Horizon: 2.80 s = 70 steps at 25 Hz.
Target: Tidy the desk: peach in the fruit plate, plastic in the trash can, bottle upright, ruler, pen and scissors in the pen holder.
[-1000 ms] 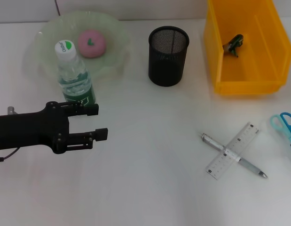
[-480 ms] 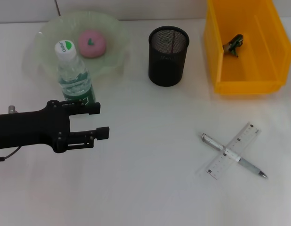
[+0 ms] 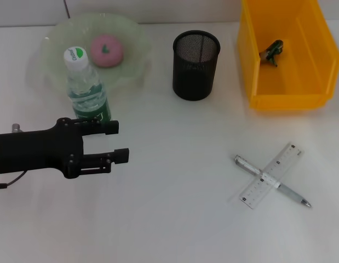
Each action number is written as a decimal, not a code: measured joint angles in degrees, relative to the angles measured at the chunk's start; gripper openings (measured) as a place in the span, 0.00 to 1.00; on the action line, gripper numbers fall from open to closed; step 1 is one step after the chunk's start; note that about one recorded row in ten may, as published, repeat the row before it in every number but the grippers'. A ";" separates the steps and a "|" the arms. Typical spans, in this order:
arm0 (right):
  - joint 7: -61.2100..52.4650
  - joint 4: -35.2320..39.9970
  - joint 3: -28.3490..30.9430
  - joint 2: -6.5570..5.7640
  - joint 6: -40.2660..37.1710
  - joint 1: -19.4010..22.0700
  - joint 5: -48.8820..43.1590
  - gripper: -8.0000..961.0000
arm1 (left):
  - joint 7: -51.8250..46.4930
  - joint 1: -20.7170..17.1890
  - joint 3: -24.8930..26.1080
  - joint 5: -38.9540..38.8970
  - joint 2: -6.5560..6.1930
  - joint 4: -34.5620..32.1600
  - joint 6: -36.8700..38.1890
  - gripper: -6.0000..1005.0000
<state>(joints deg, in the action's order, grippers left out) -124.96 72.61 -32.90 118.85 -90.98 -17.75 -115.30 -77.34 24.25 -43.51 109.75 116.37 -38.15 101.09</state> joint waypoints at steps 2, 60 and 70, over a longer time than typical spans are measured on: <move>4.59 -4.40 0.41 -0.22 0.73 -1.60 3.80 0.23 | 0.00 0.01 -0.09 0.05 0.00 0.00 -0.01 0.72; 37.74 -27.64 -11.80 0.23 5.02 -11.75 16.81 0.82 | 1.22 -1.06 -0.53 0.22 0.85 0.08 1.66 0.72; 22.95 -1.36 -10.71 0.24 -11.68 -12.04 -5.89 0.82 | 1.18 -1.57 -0.53 0.46 0.88 0.09 1.66 0.72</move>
<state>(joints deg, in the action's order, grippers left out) -102.01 71.25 -43.61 119.10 -102.66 -29.79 -121.19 -76.16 22.68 -44.04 110.21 117.25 -38.05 102.75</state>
